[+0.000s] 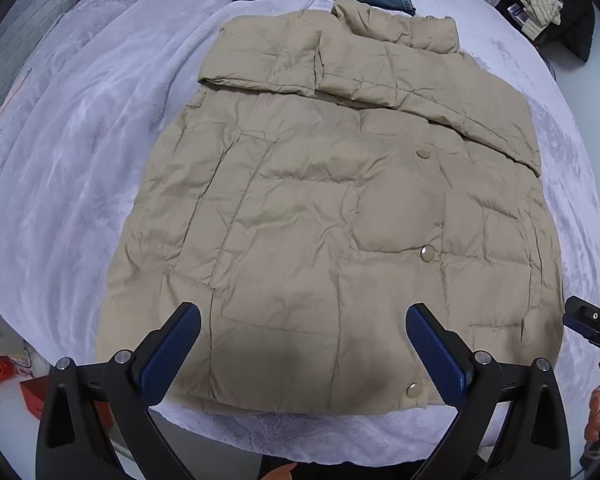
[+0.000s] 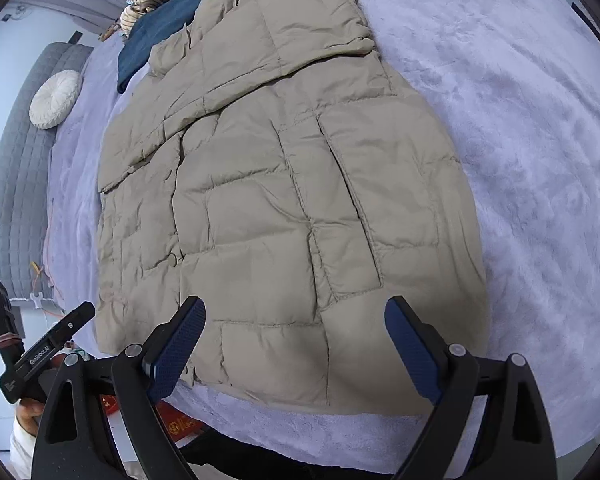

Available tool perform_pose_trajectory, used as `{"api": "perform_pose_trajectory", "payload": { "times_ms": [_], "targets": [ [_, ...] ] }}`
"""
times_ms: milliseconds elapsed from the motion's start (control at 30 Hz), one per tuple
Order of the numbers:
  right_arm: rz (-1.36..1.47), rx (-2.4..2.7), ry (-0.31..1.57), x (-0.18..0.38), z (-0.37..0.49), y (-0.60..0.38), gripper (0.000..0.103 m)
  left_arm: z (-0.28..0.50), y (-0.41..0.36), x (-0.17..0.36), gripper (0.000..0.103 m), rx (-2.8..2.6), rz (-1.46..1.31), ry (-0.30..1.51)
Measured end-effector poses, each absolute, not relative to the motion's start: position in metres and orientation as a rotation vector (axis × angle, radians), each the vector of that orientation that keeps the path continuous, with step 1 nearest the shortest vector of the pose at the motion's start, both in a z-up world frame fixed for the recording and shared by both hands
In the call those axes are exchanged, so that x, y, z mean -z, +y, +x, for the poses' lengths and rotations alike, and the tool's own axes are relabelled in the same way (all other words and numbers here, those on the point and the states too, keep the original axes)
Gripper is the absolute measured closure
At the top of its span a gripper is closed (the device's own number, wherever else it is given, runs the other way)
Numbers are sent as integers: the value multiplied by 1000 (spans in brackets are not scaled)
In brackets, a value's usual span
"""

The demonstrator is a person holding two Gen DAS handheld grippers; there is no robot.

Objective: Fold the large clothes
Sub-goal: 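Move both tools to the jacket hem, open, ready for the next fold, then grasp the jacket hem with both tools and lift it up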

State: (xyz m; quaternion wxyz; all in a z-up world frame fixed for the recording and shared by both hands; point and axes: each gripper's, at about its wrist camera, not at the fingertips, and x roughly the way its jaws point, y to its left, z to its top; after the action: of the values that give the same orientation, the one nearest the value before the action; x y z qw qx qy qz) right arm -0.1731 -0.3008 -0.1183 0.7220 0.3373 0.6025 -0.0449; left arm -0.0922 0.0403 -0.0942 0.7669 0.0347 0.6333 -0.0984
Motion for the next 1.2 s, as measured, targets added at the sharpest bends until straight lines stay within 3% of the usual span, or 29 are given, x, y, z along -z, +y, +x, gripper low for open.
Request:
{"api": "perform_pose_trajectory", "payload": {
  "times_ms": [500, 967, 1033, 1200],
  "targets": [
    [1029, 304, 1274, 153, -258, -272, 10, -117, 94, 129, 0, 272, 90, 1449],
    [1271, 460, 1126, 179, -300, -286, 10, -130, 164, 144, 0, 312, -241, 1498],
    [1320, 460, 1096, 188, -300, -288, 0, -131, 172, 148, 0, 299, -261, 1509],
    [1432, 425, 1025, 201, -288, -288, 0, -138, 176, 164, 0, 328, -309, 1572]
  ]
}}
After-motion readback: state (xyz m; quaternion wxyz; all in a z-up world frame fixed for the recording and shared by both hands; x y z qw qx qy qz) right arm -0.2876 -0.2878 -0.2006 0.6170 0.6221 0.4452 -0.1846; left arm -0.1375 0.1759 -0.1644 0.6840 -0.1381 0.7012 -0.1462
